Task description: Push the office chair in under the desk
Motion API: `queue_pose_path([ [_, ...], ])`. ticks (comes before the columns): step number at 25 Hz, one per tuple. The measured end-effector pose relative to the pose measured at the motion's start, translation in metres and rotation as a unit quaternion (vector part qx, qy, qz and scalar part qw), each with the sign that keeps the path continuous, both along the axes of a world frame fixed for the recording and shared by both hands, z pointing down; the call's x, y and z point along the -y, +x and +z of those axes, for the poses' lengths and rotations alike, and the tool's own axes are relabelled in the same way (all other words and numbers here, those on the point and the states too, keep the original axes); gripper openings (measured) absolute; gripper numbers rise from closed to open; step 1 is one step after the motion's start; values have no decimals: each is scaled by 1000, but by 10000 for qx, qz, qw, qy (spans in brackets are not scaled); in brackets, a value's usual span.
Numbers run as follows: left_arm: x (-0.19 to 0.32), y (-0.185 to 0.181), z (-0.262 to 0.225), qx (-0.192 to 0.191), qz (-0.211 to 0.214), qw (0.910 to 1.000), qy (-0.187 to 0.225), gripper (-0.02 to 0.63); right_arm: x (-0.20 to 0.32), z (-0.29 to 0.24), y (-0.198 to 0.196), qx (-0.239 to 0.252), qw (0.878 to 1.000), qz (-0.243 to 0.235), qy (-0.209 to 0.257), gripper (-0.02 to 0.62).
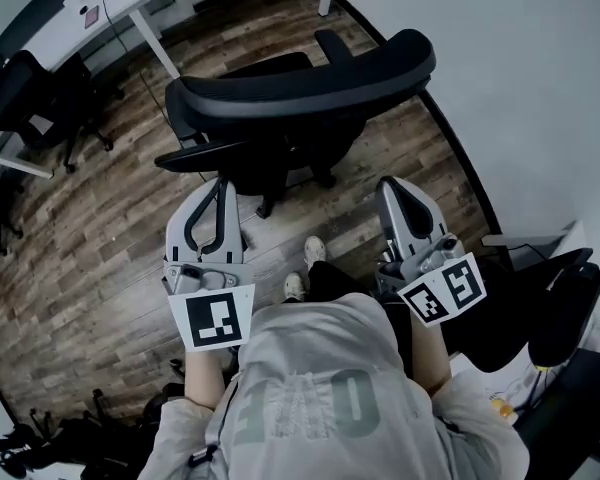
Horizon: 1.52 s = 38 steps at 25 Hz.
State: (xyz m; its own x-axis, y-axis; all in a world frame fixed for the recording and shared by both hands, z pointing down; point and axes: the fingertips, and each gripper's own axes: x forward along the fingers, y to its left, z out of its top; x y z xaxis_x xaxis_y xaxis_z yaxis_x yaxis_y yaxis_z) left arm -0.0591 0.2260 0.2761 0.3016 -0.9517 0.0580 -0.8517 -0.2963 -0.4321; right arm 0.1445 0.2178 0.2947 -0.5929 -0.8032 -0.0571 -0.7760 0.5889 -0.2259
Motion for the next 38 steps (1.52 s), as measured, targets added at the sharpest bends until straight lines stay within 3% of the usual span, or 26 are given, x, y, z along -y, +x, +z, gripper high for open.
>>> queue_pose_path([
  [9,42,7,1,184,-192,9996,-126,18,72,-12,1,80,9992,-363,161,21],
  [11,48,8,5,-34,-313,9993,-184,17,83,-14,4,97,9987,-466,173,21],
  [14,55,9,12,-684,-711,9947,-290,17,95,-14,7,10,9976,-661,221,21],
  [20,65,19,12,-575,-740,9953,-262,17,107,-11,0,-14,9947,-991,257,21],
  [26,72,9,12,-904,-761,9926,-293,18,109,-11,-15,203,9931,-1138,175,21],
  [31,78,13,11,-330,-532,9976,-300,18,113,-13,-21,105,9923,-1212,230,21],
  [35,76,27,14,-120,156,9974,-697,28,110,-9,-25,-638,9843,-1593,412,23],
  [37,71,36,21,237,574,9922,-1079,187,110,-9,-22,-1097,9755,-1844,487,32],
  [38,68,38,24,454,675,9890,-1236,192,110,-9,-20,-1383,9687,-1989,533,73],
])
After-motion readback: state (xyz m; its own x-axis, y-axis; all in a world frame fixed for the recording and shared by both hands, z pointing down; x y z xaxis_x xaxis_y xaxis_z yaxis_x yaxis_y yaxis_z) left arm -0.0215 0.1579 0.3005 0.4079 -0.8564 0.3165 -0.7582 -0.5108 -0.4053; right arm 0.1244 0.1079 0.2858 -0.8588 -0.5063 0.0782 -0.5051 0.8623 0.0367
